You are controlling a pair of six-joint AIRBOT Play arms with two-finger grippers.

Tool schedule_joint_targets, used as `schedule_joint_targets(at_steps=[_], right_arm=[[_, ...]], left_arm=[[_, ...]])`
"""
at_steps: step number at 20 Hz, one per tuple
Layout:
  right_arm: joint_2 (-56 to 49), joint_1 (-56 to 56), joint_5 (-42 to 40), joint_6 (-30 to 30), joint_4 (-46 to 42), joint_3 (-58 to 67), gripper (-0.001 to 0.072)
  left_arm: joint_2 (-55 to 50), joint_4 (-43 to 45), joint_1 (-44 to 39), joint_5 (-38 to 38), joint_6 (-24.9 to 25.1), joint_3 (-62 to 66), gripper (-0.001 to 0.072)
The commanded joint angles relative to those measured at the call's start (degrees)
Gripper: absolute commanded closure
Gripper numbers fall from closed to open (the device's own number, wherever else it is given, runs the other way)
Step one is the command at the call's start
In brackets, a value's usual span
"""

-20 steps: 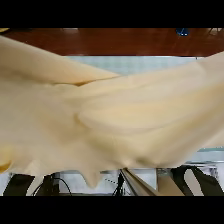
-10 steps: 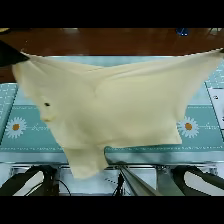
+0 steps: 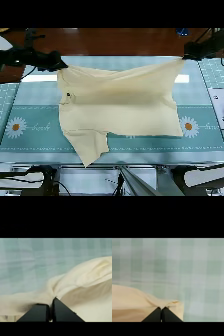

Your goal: Fold the shirts.

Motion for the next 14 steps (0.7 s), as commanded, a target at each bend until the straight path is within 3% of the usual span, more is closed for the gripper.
schedule_joint_targets(at_steps=[1,6,10,14], right_arm=[[-5.5,0.0,-10.4,0.2,2.5,0.1,0.0694],[-9.2,0.1,-15.5,1.5,3.7,0.1,0.0694],[-11.7,0.1,-11.6,1.8,3.7,0.0,0.0694],[-11.5,0.0,-9.1,1.6,3.5,0.0,0.0694]], left_arm=[[-5.5,-0.3,-1.1,11.5,1.4,-0.2,0.0684],[-9.6,-0.3,-1.8,17.9,1.4,-0.2,0.0684],[-12.8,-0.2,-2.7,16.2,1.4,-0.2,0.0684],[-12.6,-0.1,-2.4,12.4,5.2,-0.2,0.0684]])
